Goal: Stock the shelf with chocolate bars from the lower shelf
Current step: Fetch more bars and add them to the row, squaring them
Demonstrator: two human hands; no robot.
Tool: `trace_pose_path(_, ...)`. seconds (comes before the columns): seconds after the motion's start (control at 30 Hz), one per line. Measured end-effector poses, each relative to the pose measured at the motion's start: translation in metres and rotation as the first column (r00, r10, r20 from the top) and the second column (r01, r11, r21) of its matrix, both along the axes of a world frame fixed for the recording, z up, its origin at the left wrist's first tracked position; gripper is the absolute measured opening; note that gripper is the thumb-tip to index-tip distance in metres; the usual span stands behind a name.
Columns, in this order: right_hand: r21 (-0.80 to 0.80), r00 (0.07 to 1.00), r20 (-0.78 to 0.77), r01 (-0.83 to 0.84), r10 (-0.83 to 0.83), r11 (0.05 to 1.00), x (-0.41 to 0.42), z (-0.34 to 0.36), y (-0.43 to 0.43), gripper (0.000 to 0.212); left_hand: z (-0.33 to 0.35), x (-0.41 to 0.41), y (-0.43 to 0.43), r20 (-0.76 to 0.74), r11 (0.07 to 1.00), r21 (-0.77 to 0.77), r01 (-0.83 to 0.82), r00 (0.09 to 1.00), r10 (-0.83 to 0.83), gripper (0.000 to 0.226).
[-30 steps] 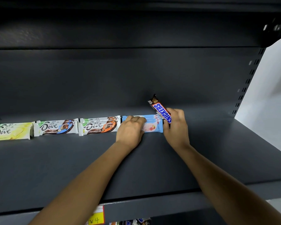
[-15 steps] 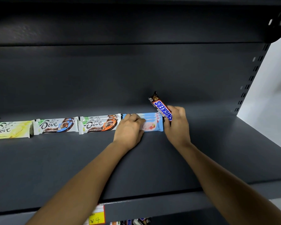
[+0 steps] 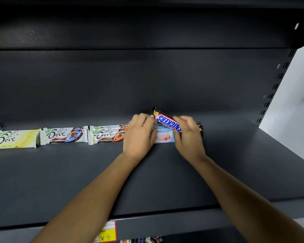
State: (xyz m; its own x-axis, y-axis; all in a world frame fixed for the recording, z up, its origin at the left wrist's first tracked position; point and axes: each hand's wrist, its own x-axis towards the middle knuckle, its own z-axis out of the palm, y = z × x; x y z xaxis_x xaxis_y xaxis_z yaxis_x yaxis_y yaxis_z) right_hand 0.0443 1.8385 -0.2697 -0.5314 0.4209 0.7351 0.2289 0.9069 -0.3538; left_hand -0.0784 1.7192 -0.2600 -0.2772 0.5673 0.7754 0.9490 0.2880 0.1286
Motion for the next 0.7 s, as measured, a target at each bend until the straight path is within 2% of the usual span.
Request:
trace_pose_path(0.07, -0.015, 0.999, -0.03, -0.038, 0.037, 0.999, 0.0, 0.001, -0.003, 0.041, 0.002, 0.003, -0.001, 0.089, 0.999, 0.046, 0.018, 0.996, -0.022, 0.019)
trace_pose_path(0.13, -0.048, 0.995, -0.074, -0.075, 0.071, 0.996, -0.001, 0.002, -0.008, 0.041, 0.003, 0.009, -0.001, 0.287, 0.993, 0.102, 0.056, 0.954, -0.083, 0.017)
trace_pose_path(0.27, -0.114, 0.974, -0.141, -0.194, 0.178, 0.974, -0.003, 0.005, -0.019, 0.046, 0.009, 0.022, 0.0, 0.6, 0.955, 0.258, 0.147, 0.75, -0.278, 0.021)
trace_pose_path(0.4, -0.145, 0.951, -0.167, -0.283, 0.258, 0.948, -0.004, 0.004, -0.023, 0.048, 0.014, 0.024, 0.0, 0.712, 0.919, 0.347, 0.187, 0.586, -0.388, 0.023)
trace_pose_path(0.43, -0.129, 0.952, -0.159, -0.282, 0.261, 0.951, -0.003, 0.003, -0.024, 0.045, 0.016, 0.024, 0.0, 0.75, 0.905, 0.381, 0.192, 0.508, -0.423, 0.023)
trace_pose_path(0.53, -0.088, 0.955, -0.15, -0.269, 0.254, 0.959, -0.002, 0.004, -0.024, 0.04, 0.025, 0.029, -0.003, 0.846, 0.852, 0.501, 0.153, 0.117, -0.519, 0.021)
trace_pose_path(0.57, -0.076, 0.955, -0.148, -0.27, 0.257, 0.96, -0.002, 0.005, -0.024, 0.04, 0.028, 0.029, -0.004, 0.852, 0.848, 0.513, 0.132, 0.035, -0.522, 0.021)
trace_pose_path(0.63, -0.032, 0.952, -0.128, -0.284, 0.278, 0.958, -0.003, 0.006, -0.026, 0.04, 0.033, 0.027, -0.006, 0.855, 0.849, 0.519, 0.1, -0.05, -0.517, 0.021)
trace_pose_path(0.7, 0.032, 0.95, -0.106, -0.291, 0.292, 0.956, -0.004, 0.007, -0.03, 0.038, 0.036, 0.023, -0.01, 0.856, 0.849, 0.516, 0.112, -0.081, -0.51, 0.019)
